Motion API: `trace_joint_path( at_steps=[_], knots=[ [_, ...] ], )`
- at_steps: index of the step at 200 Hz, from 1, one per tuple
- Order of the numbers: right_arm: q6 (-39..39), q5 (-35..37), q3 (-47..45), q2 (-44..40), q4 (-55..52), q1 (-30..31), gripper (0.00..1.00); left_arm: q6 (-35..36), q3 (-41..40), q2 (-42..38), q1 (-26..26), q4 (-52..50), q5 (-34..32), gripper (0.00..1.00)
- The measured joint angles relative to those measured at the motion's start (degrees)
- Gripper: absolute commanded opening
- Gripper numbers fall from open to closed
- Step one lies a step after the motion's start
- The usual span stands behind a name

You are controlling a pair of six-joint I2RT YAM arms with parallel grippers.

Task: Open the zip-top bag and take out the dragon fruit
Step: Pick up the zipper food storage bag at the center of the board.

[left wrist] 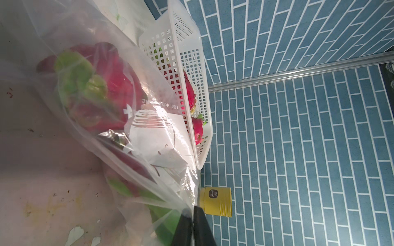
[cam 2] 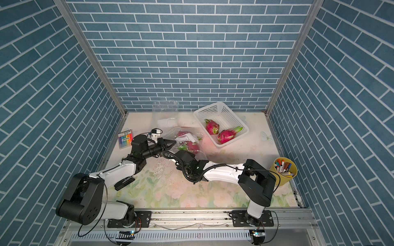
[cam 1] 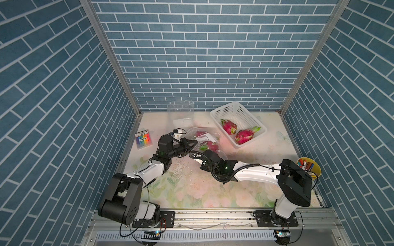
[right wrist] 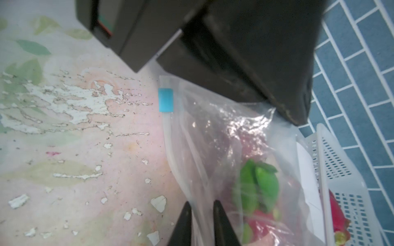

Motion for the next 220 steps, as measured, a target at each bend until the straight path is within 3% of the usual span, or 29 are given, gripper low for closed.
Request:
trace_joint_path(
  at_steps=[48,67,93,119,143,179,206,220],
  knots=[
    [1.8,-3.2,0.0,-2.6,-3.3,-0.5,0.00,-0.3,0.9,2.0,0.4,1.8,0.0,0.20],
    [3.6,-6.4,0.0,-4.6,-5.0,-1.8,0.00,0.9,3.2,3.6,1.0,1.2,-0.1,0.30],
    [7.0,-11.4,0.0,-8.5,-6.1,-5.0,0.00,4.0,7.5,5.1,2.2,-0.2,-0.9,0.30],
    [10.0,-15.9,-0.1,-12.2,-6.1,-8.3,0.00,7.1,10.4,6.1,2.9,-1.0,-1.0,0.46],
    [12.3,-20.2,-0.2,-15.1,-6.5,-11.5,0.00,12.9,12.2,6.1,3.4,-4.8,-1.1,0.55],
    [14.9,-26.3,0.0,-19.6,-8.3,-16.5,0.00,23.2,11.3,0.4,3.7,-8.5,-4.2,0.71],
    [16.3,-30.1,1.4,-20.3,-9.0,-19.5,0.00,28.9,6.6,-7.0,3.8,-1.1,-5.2,0.80],
    [17.4,-32.2,1.9,-20.3,-9.1,-20.9,0.00,31.5,3.7,-9.1,4.0,5.1,-3.9,0.81]
  ],
)
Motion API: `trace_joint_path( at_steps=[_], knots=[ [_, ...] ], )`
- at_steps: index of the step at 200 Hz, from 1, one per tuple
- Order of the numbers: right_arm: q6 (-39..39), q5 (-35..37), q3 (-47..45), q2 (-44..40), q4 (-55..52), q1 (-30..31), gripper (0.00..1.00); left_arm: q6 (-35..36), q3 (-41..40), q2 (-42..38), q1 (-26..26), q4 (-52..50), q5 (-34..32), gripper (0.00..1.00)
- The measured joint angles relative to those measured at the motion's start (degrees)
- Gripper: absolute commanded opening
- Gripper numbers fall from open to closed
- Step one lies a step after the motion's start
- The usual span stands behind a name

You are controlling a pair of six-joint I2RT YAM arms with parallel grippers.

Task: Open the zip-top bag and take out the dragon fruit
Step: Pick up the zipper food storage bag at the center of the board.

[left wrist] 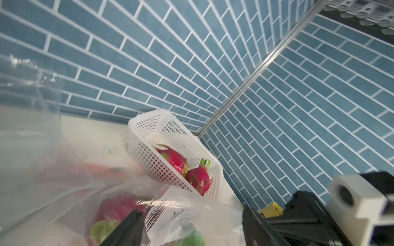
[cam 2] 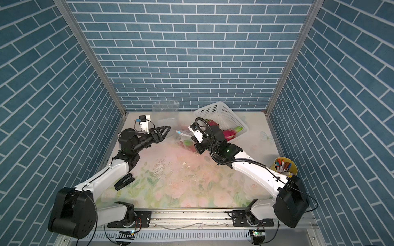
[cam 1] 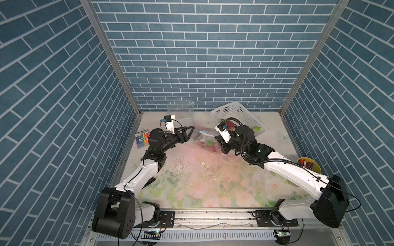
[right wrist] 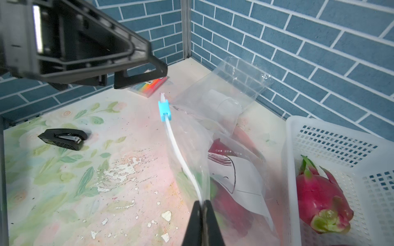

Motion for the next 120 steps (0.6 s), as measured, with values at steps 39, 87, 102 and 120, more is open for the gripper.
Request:
trace_joint_path(
  at_steps=[39,87,102,120],
  knots=[
    [2.9,-5.1,0.1,0.0,0.1,-2.6,0.00,3.9,-2.2,1.9,0.1,12.1,9.1,0.80],
    [6.4,-11.1,0.8,0.0,0.1,-6.1,0.00,7.9,3.3,10.3,-1.7,15.5,18.4,0.78],
    [7.4,-12.1,1.2,0.0,0.2,-7.0,0.00,11.0,6.1,12.1,-3.0,13.5,19.7,0.78],
    [8.2,-13.0,1.3,0.0,0.2,-7.7,0.00,14.8,8.7,13.9,-4.5,11.3,20.5,0.78]
  ],
)
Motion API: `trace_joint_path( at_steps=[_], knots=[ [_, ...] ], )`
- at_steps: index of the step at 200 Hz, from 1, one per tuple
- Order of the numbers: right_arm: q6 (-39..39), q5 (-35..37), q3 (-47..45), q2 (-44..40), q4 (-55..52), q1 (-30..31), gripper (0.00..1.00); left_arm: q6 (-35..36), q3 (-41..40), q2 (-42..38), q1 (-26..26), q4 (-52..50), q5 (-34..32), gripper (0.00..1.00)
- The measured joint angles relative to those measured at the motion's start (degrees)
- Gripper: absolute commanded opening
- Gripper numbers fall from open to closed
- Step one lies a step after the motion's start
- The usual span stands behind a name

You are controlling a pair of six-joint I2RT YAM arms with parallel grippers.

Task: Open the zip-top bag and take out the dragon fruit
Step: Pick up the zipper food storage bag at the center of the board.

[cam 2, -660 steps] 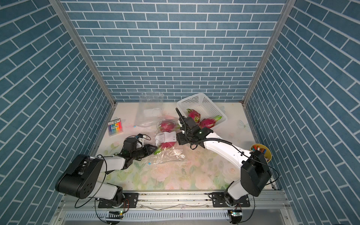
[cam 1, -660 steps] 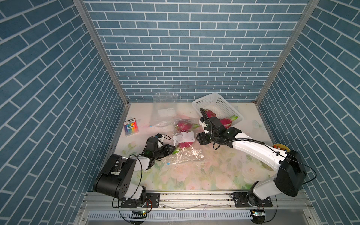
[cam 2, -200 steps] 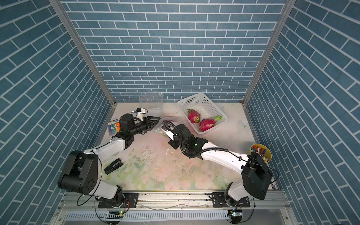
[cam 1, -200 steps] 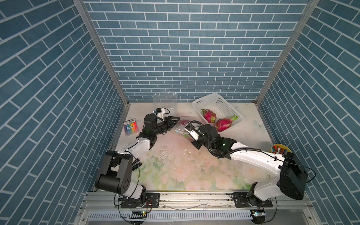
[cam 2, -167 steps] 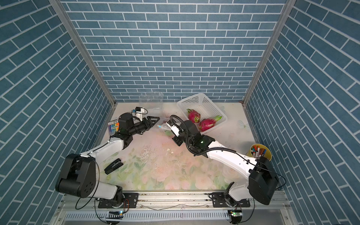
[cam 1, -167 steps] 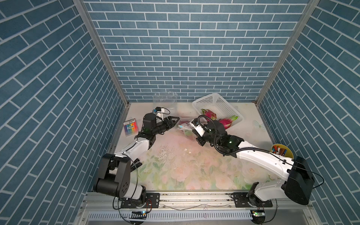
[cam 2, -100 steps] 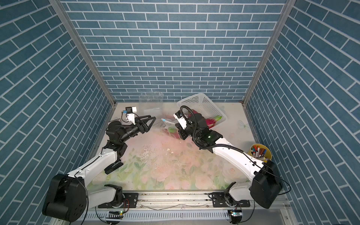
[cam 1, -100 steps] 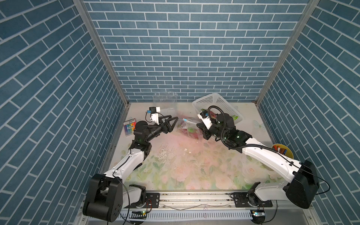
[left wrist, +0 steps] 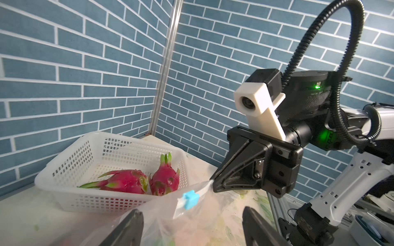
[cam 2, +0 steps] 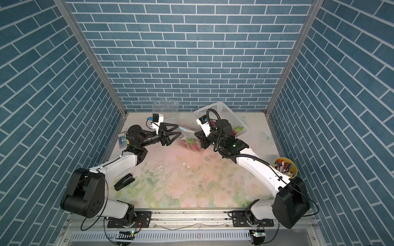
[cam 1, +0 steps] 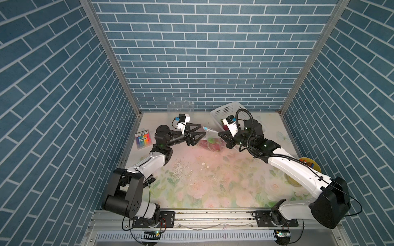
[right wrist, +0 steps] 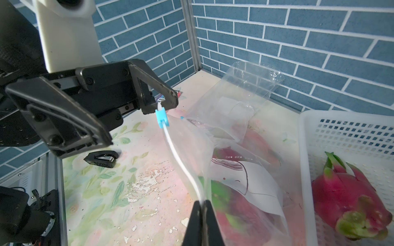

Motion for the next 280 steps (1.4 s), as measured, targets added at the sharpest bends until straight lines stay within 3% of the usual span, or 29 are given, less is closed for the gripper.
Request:
trace_joint_path(
  at_steps=[29,56,103,116,167,187,205,280],
  knots=[
    [1.0,-0.8,0.2,0.0,0.0,-0.3,0.00,3.9,2.0,3.3,-1.2,-1.9,0.9,0.71],
    [1.2,-0.9,0.2,0.0,0.0,-0.5,0.00,5.1,3.4,6.5,-1.3,-3.2,2.3,0.40],
    [1.2,-0.7,0.2,0.0,0.0,-0.6,0.00,4.3,6.2,8.1,-1.6,-4.4,4.1,0.15],
    [1.3,-0.7,0.2,0.0,0.0,-0.7,0.00,3.9,6.4,8.1,-1.7,-4.4,4.2,0.00],
    [1.3,-0.4,1.2,0.0,-1.9,-0.8,0.00,2.6,6.4,7.7,-2.2,-4.4,4.7,0.00],
    [1.6,-0.3,4.8,1.1,-5.3,-0.8,0.31,2.6,6.4,7.7,-2.6,-4.5,4.6,0.00],
    [1.1,-0.3,9.8,3.3,-7.6,-0.8,0.40,2.6,6.7,7.7,-3.3,-5.8,4.7,0.00],
    [-0.9,-0.2,18.8,9.3,-12.8,1.4,0.41,4.3,8.7,7.7,-4.8,-11.2,4.4,0.00]
  ],
)
